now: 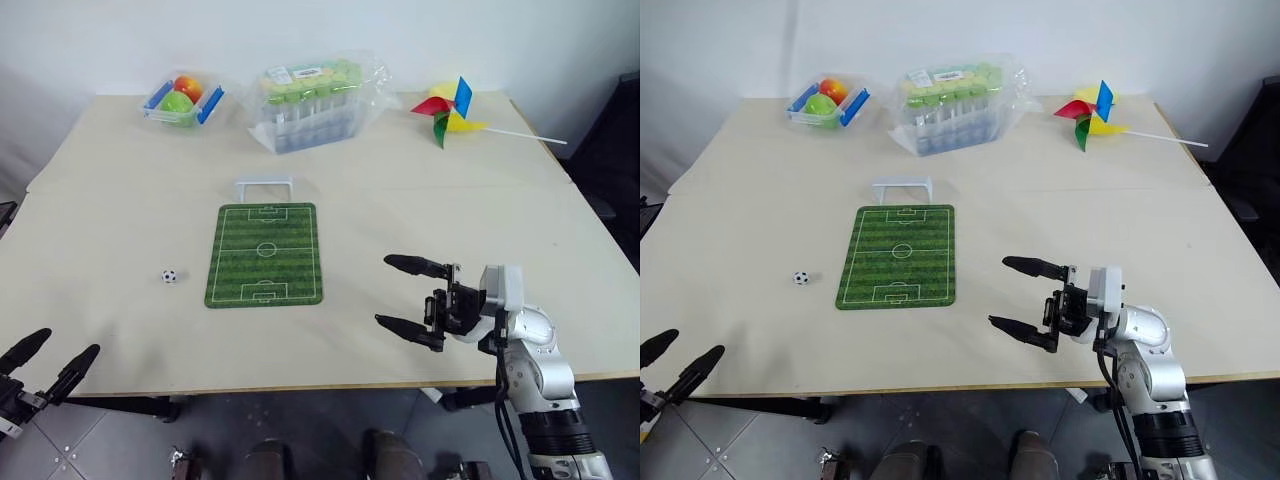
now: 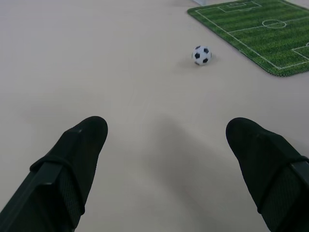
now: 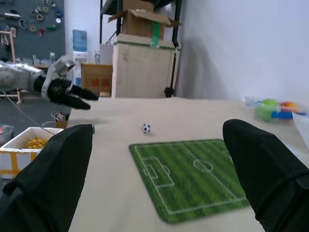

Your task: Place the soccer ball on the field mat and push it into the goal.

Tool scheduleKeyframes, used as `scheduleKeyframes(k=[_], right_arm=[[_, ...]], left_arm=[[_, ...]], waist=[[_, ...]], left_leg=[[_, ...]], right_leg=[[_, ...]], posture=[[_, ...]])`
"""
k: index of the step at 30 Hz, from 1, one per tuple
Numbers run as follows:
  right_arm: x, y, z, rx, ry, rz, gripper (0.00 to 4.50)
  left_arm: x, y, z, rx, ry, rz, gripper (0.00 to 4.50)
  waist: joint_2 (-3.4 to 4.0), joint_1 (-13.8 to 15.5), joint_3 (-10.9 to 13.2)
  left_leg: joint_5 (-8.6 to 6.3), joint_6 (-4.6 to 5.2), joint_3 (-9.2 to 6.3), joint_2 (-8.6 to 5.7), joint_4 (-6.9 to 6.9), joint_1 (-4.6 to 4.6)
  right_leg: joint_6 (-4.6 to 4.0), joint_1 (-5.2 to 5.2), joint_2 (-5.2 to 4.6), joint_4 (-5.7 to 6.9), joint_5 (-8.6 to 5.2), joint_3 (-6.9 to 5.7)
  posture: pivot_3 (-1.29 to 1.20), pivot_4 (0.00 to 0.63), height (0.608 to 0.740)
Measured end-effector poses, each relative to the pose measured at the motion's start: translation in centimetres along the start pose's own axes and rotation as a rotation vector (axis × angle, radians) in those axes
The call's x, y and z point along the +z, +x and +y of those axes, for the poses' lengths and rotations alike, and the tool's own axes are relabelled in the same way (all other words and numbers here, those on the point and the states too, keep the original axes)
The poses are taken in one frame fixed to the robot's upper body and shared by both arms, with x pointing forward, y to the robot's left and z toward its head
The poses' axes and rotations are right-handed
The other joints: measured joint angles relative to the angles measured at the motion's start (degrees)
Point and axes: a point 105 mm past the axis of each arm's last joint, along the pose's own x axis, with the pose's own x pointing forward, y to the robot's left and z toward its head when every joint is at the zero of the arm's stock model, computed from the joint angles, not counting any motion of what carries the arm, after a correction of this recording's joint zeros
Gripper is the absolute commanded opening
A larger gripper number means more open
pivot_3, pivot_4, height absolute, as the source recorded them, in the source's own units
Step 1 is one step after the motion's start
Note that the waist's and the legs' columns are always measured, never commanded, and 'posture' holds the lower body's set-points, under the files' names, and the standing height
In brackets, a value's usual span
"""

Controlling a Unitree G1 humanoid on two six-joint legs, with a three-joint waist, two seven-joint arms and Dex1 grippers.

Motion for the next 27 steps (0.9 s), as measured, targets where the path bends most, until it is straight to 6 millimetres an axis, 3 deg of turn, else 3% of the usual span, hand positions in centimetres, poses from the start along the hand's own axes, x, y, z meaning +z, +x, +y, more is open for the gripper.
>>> scheduleKeyframes(k=[4,12,16,21,24,27], right_arm=[[0.3,0.6,-0.4,-0.005,-0.046,-0.019,4.50],[-0.2,0.5,-0.9,-0.014,-0.058,0.010,4.50],[-0.3,0.5,-0.9,-0.016,-0.058,0.014,4.50],[-0.5,0.3,-0.8,-0.025,-0.038,0.025,4.50],[-0.5,0.3,-0.9,-0.037,-0.038,0.026,4.50],[-0.5,0.2,-0.9,-0.051,-0.039,0.028,4.50]], left_arm=[[0.5,2.1,-0.9,-0.018,-0.043,-0.059,4.47],[4.8,11.5,-4.3,-0.215,0.031,-0.179,4.47],[4.0,14.9,-4.1,-0.237,0.038,-0.101,4.47],[2.1,16.9,-3.6,-0.247,0.021,0.000,4.47],[1.6,17.0,-3.2,-0.244,0.024,0.018,3.84],[1.3,16.9,-3.4,-0.261,0.017,0.025,2.93]], waist=[[-0.01,0.8,0.0],[-0.09,1.4,-0.1],[-0.09,0.2,-0.1],[-0.10,-0.3,-0.1],[-0.10,-0.5,-0.1],[-0.10,-0.5,-0.1]], left_leg=[[0.00,0.00,0.00,-0.01,0.07,-0.01],[0.00,0.00,0.08,-0.04,0.09,0.03],[0.01,-0.01,0.15,-0.04,0.04,0.04],[0.01,0.00,0.19,-0.03,0.06,0.05],[0.01,0.00,0.20,-0.03,0.07,0.04],[0.01,0.00,0.19,-0.03,0.08,0.04]], right_leg=[[-0.01,0.00,0.00,0.06,0.00,0.02],[-0.02,-0.02,0.02,0.12,0.02,0.07],[-0.01,-0.07,0.04,0.10,0.02,0.07],[0.00,-0.07,0.04,0.12,0.03,0.07],[0.02,-0.07,0.04,0.12,0.03,0.08],[0.02,-0.07,0.04,0.12,0.03,0.08]], posture=[[0.00,0.150,0.740],[0.00,0.150,0.740],[0.00,0.150,0.740],[0.00,0.150,0.740],[0.00,0.150,0.740],[0.00,0.150,0.740]])
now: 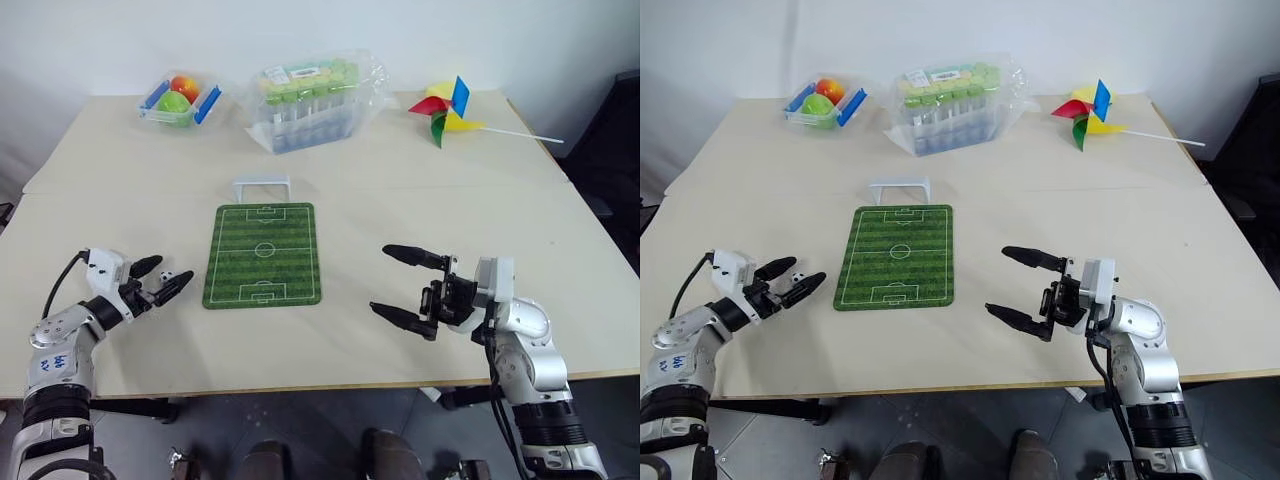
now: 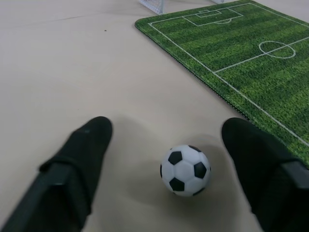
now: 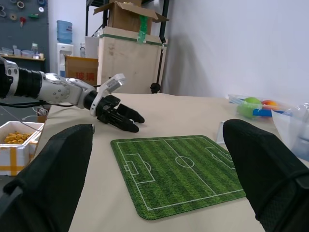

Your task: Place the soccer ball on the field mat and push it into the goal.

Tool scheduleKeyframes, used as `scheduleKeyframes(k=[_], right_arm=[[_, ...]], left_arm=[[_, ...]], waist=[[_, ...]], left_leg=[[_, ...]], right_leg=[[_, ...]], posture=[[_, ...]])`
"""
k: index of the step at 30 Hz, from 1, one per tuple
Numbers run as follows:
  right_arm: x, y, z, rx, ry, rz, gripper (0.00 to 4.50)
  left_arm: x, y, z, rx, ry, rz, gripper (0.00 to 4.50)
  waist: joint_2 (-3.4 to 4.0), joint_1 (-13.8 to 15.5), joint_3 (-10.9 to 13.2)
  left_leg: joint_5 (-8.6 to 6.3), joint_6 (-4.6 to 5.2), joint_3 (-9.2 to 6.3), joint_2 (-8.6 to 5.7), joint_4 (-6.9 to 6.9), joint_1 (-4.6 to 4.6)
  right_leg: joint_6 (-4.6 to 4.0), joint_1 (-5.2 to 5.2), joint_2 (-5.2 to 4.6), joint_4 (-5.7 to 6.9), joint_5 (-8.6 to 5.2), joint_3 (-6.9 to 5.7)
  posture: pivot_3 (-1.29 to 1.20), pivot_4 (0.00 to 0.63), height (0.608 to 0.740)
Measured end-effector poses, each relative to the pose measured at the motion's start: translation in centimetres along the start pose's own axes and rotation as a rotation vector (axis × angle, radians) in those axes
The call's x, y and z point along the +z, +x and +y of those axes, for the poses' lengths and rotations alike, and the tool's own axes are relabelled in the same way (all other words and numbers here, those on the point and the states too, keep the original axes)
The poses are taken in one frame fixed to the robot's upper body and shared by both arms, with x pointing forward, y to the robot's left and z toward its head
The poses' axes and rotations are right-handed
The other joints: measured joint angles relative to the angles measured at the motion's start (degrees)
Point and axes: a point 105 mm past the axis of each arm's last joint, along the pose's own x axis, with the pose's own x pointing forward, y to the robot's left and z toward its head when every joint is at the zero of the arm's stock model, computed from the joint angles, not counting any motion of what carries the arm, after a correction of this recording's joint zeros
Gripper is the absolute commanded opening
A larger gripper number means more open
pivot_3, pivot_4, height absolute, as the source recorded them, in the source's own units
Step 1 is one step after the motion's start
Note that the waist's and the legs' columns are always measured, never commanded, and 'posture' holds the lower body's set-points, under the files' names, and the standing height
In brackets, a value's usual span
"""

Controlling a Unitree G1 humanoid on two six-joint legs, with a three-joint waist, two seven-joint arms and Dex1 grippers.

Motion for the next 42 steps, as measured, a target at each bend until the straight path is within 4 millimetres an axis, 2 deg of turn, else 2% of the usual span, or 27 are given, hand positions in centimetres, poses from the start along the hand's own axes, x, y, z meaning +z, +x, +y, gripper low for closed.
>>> scheduleKeyframes(k=[6,7,10,13,16,18,20,22,25,27,32,42], right_arm=[[-0.2,-0.2,0.0,-0.018,-0.001,0.012,4.50],[-0.2,-0.2,-0.1,-0.020,-0.005,0.011,4.50],[0.0,-0.3,-0.2,-0.028,-0.023,0.013,4.50],[0.1,-0.7,-0.5,-0.034,-0.028,0.032,4.50],[0.3,-2.0,-0.8,-0.023,-0.003,0.090,4.50],[0.4,-3.0,-0.4,0.015,0.017,0.138,4.50],[0.0,-3.9,0.3,0.053,0.041,0.179,4.50],[-0.3,-4.6,1.0,0.080,0.061,0.202,4.50],[-0.7,-5.5,1.5,0.096,0.082,0.233,4.50],[-0.8,-5.7,1.7,0.089,0.090,0.237,4.50],[-0.5,-5.4,2.1,0.081,0.079,0.232,4.50],[0.0,-4.8,2.4,0.052,0.065,0.221,4.50]], left_arm=[[-0.1,0.0,-0.2,-0.021,0.016,0.007,0.92],[-0.1,-0.1,-0.3,-0.030,0.023,0.004,0.86],[0.2,-0.3,-0.9,-0.080,0.028,-0.018,0.86],[2.4,0.0,-2.3,-0.186,0.047,-0.106,0.86],[5.3,0.8,-5.4,-0.379,0.122,-0.174,0.86],[6.2,1.9,-8.2,-0.534,0.179,-0.167,0.86],[6.4,3.0,-10.7,-0.658,0.224,-0.152,0.86],[5.8,4.0,-12.5,-0.741,0.259,-0.110,0.86],[4.7,6.1,-14.2,-0.797,0.320,-0.059,0.86],[3.7,7.1,-14.7,-0.807,0.343,-0.031,0.86],[1.8,7.7,-14.1,-0.781,0.344,0.016,0.86],[1.5,8.4,-13.5,-0.760,0.377,-0.009,0.86]], waist=[[0.00,0.0,0.0],[0.00,0.0,0.0],[0.00,0.0,0.0],[0.00,0.3,0.0],[0.00,1.1,0.0],[0.00,1.5,0.0],[0.00,1.7,0.0],[0.00,1.7,0.0],[0.00,1.7,0.0],[0.00,1.6,0.0],[0.00,1.5,0.0],[0.00,2.2,0.0]], left_leg=[[0.00,0.00,0.00,0.00,0.02,0.00],[0.00,0.00,0.00,0.00,0.02,0.00],[0.00,0.00,0.00,0.00,0.02,0.00],[0.00,0.00,0.00,0.01,0.07,-0.02],[-0.02,0.04,-0.01,-0.01,0.21,-0.07],[-0.03,0.05,0.00,-0.01,0.27,-0.06],[-0.03,0.06,0.01,-0.02,0.32,-0.07],[-0.04,0.07,0.07,-0.02,0.34,-0.06],[-0.04,0.08,0.12,-0.02,0.46,-0.07],[-0.05,0.10,0.16,-0.02,0.51,-0.06],[-0.07,0.12,0.16,-0.01,0.57,-0.09],[-0.12,0.23,0.19,-0.01,0.83,-0.11]], right_leg=[[0.00,0.00,-0.01,0.01,0.00,0.01],[0.00,0.00,-0.01,0.02,0.00,0.01],[0.00,0.00,0.00,0.01,0.00,0.01],[0.01,0.00,-0.02,0.03,0.00,0.02],[0.04,0.04,-0.03,0.02,0.02,0.02],[0.05,0.06,-0.03,0.02,0.03,0.02],[0.06,0.07,-0.03,0.03,0.03,0.03],[0.07,0.06,-0.02,0.04,0.04,0.08],[0.10,0.06,-0.02,0.05,0.07,0.12],[0.12,0.06,-0.02,0.06,0.10,0.16],[0.13,0.05,-0.02,0.06,0.11,0.17],[0.16,0.09,-0.03,0.10,0.25,0.26]], posture=[[0.00,0.150,0.740],[0.00,0.150,0.740],[0.00,0.150,0.740],[0.00,0.150,0.740],[0.00,0.150,0.740],[0.00,0.150,0.740],[0.00,0.150,0.740],[0.00,0.150,0.740],[0.00,0.150,0.740],[0.00,0.150,0.740],[0.00,0.150,0.740],[0.00,0.150,0.740]])
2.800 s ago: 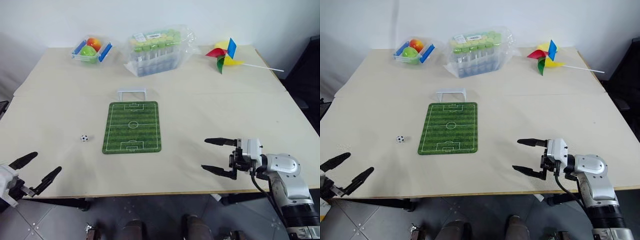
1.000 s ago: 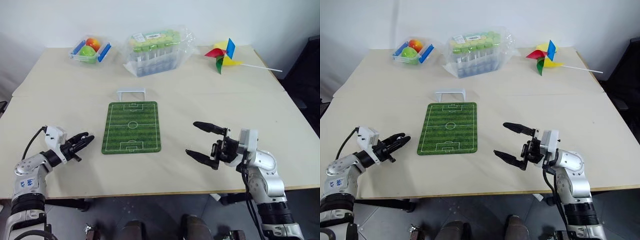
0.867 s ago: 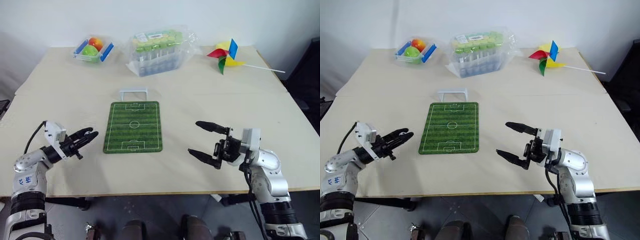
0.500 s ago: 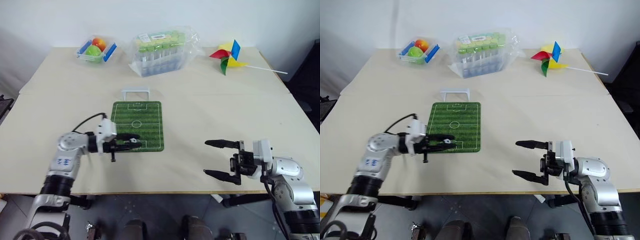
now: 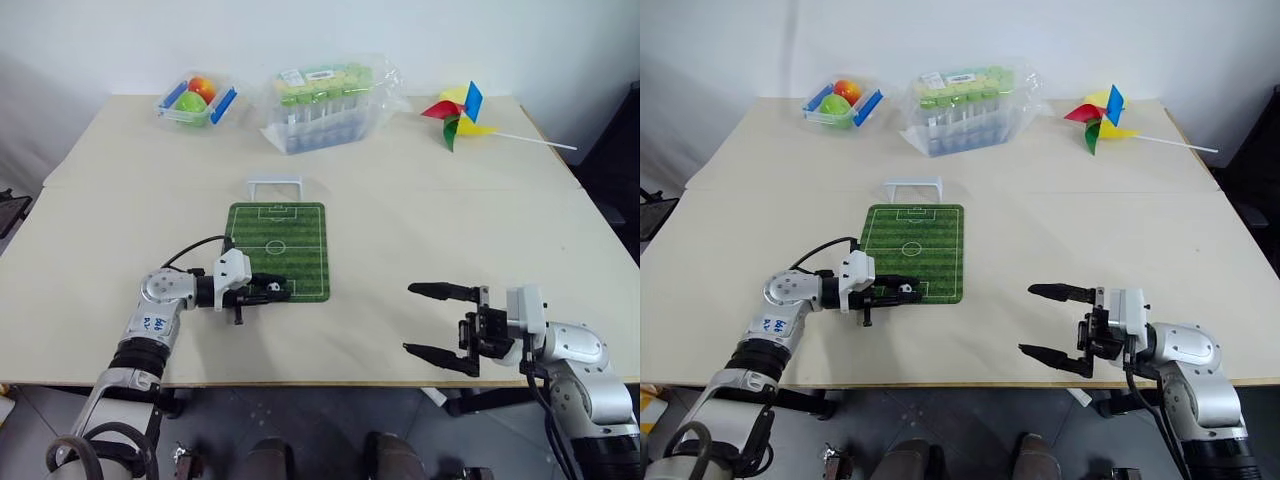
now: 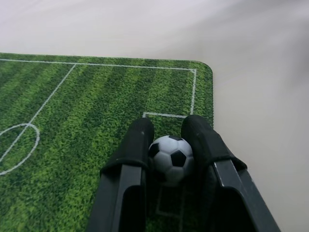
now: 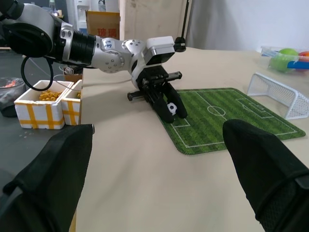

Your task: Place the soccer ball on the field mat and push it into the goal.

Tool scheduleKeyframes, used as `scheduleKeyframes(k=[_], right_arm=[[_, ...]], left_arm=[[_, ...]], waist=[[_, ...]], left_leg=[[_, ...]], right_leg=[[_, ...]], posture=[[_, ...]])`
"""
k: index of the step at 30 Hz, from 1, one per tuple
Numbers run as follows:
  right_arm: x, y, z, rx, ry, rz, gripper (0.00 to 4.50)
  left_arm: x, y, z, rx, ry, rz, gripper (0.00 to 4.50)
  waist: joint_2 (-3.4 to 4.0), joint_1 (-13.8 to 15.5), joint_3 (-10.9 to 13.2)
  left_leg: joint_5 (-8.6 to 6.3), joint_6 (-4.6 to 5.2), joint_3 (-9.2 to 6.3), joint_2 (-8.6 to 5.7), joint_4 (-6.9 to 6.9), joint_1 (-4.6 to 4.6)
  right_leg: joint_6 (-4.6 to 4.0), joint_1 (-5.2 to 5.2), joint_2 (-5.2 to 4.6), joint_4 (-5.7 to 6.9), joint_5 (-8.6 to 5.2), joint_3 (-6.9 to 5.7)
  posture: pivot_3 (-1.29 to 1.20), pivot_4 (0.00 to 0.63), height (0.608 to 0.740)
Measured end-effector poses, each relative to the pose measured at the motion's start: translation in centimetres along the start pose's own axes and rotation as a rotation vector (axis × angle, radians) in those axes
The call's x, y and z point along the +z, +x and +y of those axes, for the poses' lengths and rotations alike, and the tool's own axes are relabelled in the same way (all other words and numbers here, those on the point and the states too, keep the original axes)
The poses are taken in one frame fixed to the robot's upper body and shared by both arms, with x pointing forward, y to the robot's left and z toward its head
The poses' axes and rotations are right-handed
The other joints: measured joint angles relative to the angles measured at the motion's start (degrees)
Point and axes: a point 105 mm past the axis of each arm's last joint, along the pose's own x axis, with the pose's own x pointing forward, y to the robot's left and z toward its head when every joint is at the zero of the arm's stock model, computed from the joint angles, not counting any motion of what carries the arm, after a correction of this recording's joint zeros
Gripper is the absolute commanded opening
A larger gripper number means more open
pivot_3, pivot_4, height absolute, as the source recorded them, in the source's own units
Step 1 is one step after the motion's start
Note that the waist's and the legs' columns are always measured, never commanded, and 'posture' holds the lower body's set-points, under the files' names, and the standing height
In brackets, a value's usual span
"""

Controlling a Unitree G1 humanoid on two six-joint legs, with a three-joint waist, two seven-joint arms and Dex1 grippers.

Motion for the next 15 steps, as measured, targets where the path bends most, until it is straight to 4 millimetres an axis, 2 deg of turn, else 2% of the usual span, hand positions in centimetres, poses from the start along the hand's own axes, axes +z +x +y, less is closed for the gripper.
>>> scheduleKeyframes(k=[2,7,15], right_arm=[[0.03,0.08,0.08,-0.002,0.002,-0.003,4.50],[-0.03,0.14,0.08,-0.005,0.015,-0.001,4.50],[-0.15,0.49,0.15,0.000,0.036,-0.013,4.50]], left_arm=[[0.00,0.04,0.07,-0.003,-0.002,-0.002,1.60],[0.00,-0.30,0.42,0.023,-0.013,-0.015,2.97],[0.04,-0.47,-0.38,0.003,-0.021,-0.057,2.97]], waist=[[0.00,0.0,0.0],[0.00,0.0,0.0],[0.00,0.0,0.0]], left_leg=[[0.00,0.00,0.00,0.00,0.00,0.00],[-0.01,0.02,0.02,0.00,0.00,0.00],[-0.01,0.02,0.02,0.00,0.00,-0.02]], right_leg=[[0.00,0.00,0.00,0.01,0.00,0.00],[0.00,-0.01,0.00,0.00,0.00,0.01],[0.00,-0.02,0.00,-0.01,0.01,0.01]], posture=[[0.00,0.150,0.740],[0.00,0.150,0.740],[0.00,0.150,0.740]])
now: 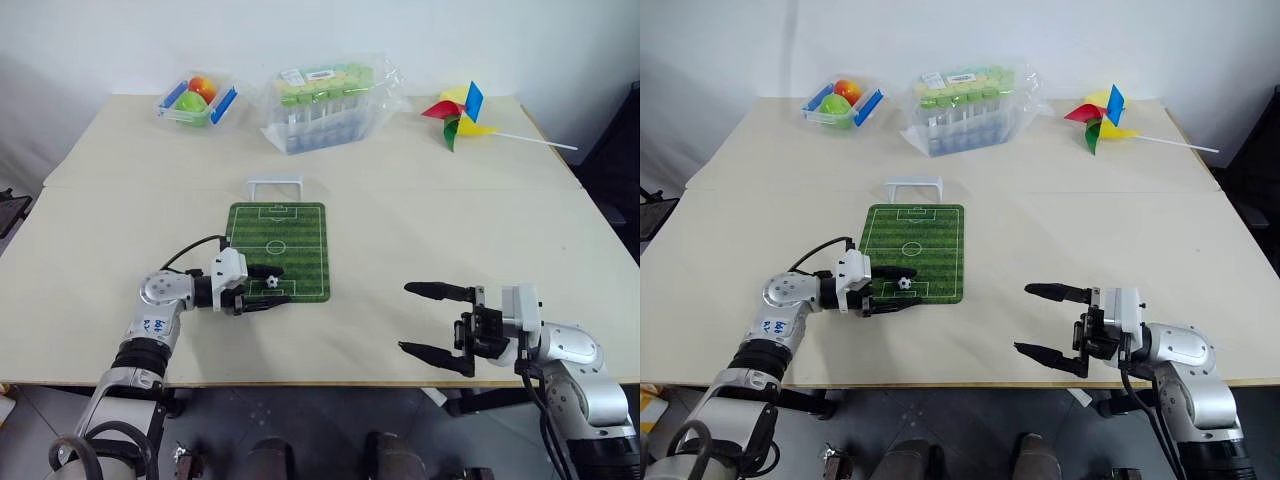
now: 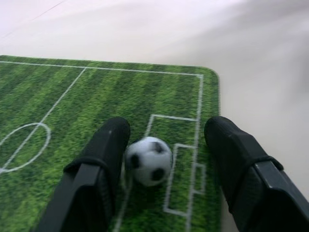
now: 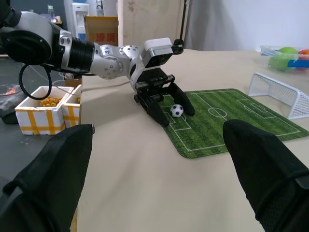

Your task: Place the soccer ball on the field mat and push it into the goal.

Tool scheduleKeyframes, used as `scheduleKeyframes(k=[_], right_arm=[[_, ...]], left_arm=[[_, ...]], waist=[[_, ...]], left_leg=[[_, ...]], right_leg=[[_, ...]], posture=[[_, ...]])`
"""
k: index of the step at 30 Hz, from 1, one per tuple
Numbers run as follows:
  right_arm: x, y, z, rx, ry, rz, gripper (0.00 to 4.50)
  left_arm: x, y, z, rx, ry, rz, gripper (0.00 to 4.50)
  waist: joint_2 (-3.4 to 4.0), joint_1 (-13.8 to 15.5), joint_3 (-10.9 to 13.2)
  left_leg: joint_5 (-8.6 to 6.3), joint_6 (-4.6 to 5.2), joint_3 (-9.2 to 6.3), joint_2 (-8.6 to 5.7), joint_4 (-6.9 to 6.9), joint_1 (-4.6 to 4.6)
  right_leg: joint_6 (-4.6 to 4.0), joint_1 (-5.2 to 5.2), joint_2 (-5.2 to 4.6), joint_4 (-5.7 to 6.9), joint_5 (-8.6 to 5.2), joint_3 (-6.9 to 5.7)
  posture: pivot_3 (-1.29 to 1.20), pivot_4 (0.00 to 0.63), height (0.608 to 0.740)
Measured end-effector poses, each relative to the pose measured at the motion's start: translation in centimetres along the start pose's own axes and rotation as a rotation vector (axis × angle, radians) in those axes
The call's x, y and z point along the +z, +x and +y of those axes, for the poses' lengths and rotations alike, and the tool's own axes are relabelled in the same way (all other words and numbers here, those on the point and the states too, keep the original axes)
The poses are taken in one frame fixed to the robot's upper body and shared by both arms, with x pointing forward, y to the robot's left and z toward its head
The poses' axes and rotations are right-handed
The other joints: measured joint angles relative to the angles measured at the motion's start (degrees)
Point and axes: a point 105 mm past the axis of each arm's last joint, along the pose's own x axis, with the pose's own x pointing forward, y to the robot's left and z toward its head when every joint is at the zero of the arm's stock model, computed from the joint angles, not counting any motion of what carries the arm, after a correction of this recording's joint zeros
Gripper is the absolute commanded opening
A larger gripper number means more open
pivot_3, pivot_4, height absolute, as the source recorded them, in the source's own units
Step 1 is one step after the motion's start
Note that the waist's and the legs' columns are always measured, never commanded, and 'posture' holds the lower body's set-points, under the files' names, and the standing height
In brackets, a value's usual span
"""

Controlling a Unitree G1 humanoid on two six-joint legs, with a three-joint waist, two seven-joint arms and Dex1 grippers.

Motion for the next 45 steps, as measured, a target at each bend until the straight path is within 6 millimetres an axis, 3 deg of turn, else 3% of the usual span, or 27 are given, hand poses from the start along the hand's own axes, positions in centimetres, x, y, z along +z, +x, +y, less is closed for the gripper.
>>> scheduleKeyframes(k=[3,8,14,19,24,29,36,38,42,45], right_arm=[[0.0,0.2,0.1,0.010,0.003,-0.007,4.50],[-0.3,0.5,0.4,0.027,0.020,-0.012,4.50],[-0.6,0.5,0.7,0.038,0.037,-0.012,4.50],[-0.7,0.4,0.9,0.051,0.046,-0.013,4.50],[-0.7,0.3,0.9,0.050,0.045,-0.015,4.50],[-0.7,0.3,0.9,0.051,0.045,-0.015,4.50],[-0.9,0.2,0.8,0.049,0.050,-0.012,4.50],[-0.9,0.1,0.7,0.044,0.044,-0.010,4.50],[-1.0,-0.3,0.7,0.028,0.022,-0.007,4.50],[-1.3,-1.1,1.0,0.004,0.030,0.010,4.50]], left_arm=[[0.4,-0.9,-0.2,0.005,0.014,-0.009,2.97],[2.2,-4.0,0.1,0.058,0.061,-0.016,2.97],[3.0,-8.0,-3.1,0.015,0.013,0.009,2.97],[4.6,-10.8,-4.4,0.083,-0.045,0.010,2.97],[2.7,-11.3,-7.6,0.070,-0.169,0.031,1.49],[2.1,-11.3,-8.3,0.075,-0.185,0.028,0.04],[2.2,-9.0,-8.6,0.029,-0.181,-0.024,0.04],[2.3,-7.5,-8.4,0.006,-0.169,-0.045,0.04],[2.1,-2.5,-7.6,-0.059,-0.168,-0.102,0.04],[1.6,-1.2,-6.4,-0.063,-0.159,-0.072,0.04]], waist=[[0.00,-0.1,0.0],[0.00,-0.2,0.0],[0.03,-0.6,0.0],[0.06,-0.3,0.0],[0.10,-0.2,0.1],[0.10,0.0,0.1],[0.10,0.1,0.1],[0.11,0.1,0.1],[0.10,0.2,0.0],[0.10,-0.2,0.0]], left_leg=[[0.00,0.00,0.00,0.00,0.00,-0.01],[-0.01,0.01,0.00,0.02,-0.01,-0.01],[-0.07,0.03,0.01,0.05,-0.03,-0.01],[-0.12,0.04,0.01,0.05,-0.03,0.01],[-0.16,0.01,0.06,0.09,-0.04,0.03],[-0.17,0.01,0.06,0.09,-0.03,0.02],[-0.18,0.01,0.08,0.08,-0.03,0.03],[-0.18,0.01,0.08,0.08,-0.02,0.03],[-0.17,0.03,0.08,0.04,0.02,0.02],[-0.17,0.03,0.12,0.06,-0.02,0.02]], right_leg=[[0.00,-0.01,0.00,0.00,0.00,0.01],[0.00,-0.03,0.00,-0.01,0.00,0.02],[0.00,-0.04,0.01,-0.02,0.00,0.06],[0.00,-0.03,0.00,-0.05,0.00,0.10],[-0.01,-0.05,0.05,-0.07,0.00,0.12],[-0.01,-0.05,0.05,-0.09,0.00,0.12],[-0.01,-0.04,0.05,-0.08,0.00,0.13],[-0.02,-0.03,0.05,-0.07,0.01,0.13],[0.00,-0.02,0.05,-0.08,0.03,0.13],[0.00,-0.05,0.07,-0.11,0.03,0.14]], posture=[[0.00,0.150,0.740],[0.00,0.150,0.740],[0.00,0.150,0.740],[0.00,0.150,0.740],[0.00,0.150,0.740],[0.00,0.150,0.740],[0.00,0.150,0.740],[0.00,0.150,0.740],[0.00,0.150,0.740],[0.00,0.150,0.740]])
